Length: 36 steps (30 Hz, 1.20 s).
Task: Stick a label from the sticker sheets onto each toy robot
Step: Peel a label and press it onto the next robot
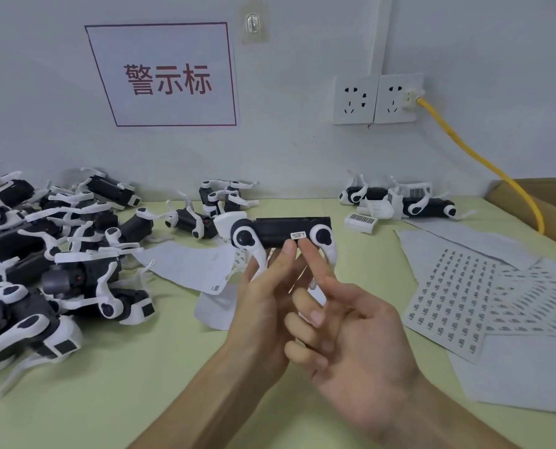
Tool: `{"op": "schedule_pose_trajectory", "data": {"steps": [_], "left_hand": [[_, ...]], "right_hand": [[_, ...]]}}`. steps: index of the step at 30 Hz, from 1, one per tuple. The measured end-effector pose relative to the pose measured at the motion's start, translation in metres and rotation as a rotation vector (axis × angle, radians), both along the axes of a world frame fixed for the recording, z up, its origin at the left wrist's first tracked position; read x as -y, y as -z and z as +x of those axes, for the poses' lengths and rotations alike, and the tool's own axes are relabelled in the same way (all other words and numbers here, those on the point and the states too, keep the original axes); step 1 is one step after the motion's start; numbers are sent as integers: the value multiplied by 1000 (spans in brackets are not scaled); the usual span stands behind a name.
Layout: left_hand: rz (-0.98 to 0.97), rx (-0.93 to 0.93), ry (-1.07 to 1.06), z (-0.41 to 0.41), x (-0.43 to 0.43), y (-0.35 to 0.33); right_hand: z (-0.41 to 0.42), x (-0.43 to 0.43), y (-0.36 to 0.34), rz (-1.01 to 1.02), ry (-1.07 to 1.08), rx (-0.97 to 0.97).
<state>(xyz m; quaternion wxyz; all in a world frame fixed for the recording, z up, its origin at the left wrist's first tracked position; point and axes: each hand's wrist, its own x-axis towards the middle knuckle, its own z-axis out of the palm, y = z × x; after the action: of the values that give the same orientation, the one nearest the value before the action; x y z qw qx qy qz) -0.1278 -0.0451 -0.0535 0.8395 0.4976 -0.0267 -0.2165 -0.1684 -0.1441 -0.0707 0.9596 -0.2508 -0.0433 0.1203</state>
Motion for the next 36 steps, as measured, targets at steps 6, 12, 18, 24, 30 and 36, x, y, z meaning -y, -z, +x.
{"op": "schedule_pose_trajectory", "data": {"steps": [6,12,18,24,30,36], "left_hand": [[28,-24,-24,0,0,-2],[16,-36,-27,0,-2,-4],[-10,-41,-60,1,0,-2],[-12,-25,-45,3,-1,-1],[-21,-8,-75,3,-1,0],[3,-36,-70,-1,1,-2]], "right_hand": [[0,-1,0,-4,11,-4],[-1,-2,0,-10,10,-4],[-1,-2,2,-16,2,15],[0,-2,2,-18,0,19],[0,-2,2,-23,16,3],[0,-2,2,-19,19,8]]}}
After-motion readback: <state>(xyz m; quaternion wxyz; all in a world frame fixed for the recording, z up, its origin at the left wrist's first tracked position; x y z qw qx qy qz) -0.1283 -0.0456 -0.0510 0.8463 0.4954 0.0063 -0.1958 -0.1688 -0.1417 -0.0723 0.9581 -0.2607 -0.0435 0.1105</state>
